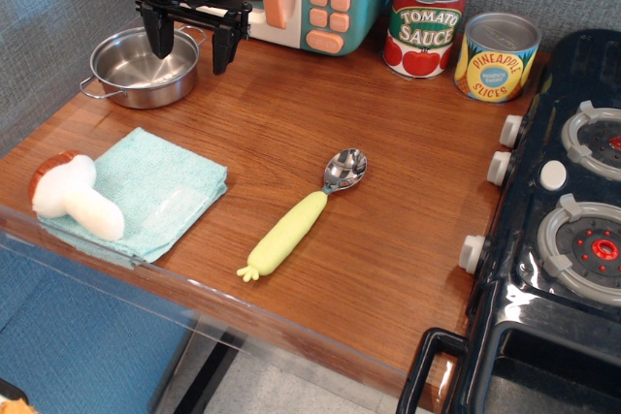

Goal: Put the mushroom to the right of the spoon.

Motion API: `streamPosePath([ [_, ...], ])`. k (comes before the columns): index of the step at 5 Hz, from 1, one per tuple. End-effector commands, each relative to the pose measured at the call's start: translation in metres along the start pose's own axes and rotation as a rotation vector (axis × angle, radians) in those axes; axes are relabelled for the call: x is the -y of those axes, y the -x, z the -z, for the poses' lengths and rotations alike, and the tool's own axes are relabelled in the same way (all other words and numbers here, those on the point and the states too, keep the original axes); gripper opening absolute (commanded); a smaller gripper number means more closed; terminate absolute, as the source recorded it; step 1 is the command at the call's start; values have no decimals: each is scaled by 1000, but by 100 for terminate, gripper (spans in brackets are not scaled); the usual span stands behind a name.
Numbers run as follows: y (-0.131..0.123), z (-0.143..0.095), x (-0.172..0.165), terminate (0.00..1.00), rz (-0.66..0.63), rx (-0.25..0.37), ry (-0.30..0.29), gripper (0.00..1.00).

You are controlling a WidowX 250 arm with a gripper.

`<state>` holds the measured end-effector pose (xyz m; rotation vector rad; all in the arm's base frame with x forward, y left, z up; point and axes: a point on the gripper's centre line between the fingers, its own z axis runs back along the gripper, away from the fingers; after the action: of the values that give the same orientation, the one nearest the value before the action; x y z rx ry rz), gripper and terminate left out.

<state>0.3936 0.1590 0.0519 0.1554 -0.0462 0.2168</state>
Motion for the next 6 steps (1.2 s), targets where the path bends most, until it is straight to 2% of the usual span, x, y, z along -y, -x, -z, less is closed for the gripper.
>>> streamPosePath([
  [1,0,0,0,0,0,0,0,100],
  [2,15,-11,-5,0,24,27,-23,100],
  [3,16,-27,-16,0,12,71,-5,100],
  [4,28,-42,-25,0,18,119,1,100],
  [5,66,-34,-31,0,77,104,-11,100],
  [6,104,-15,-43,0,117,50,1,100],
])
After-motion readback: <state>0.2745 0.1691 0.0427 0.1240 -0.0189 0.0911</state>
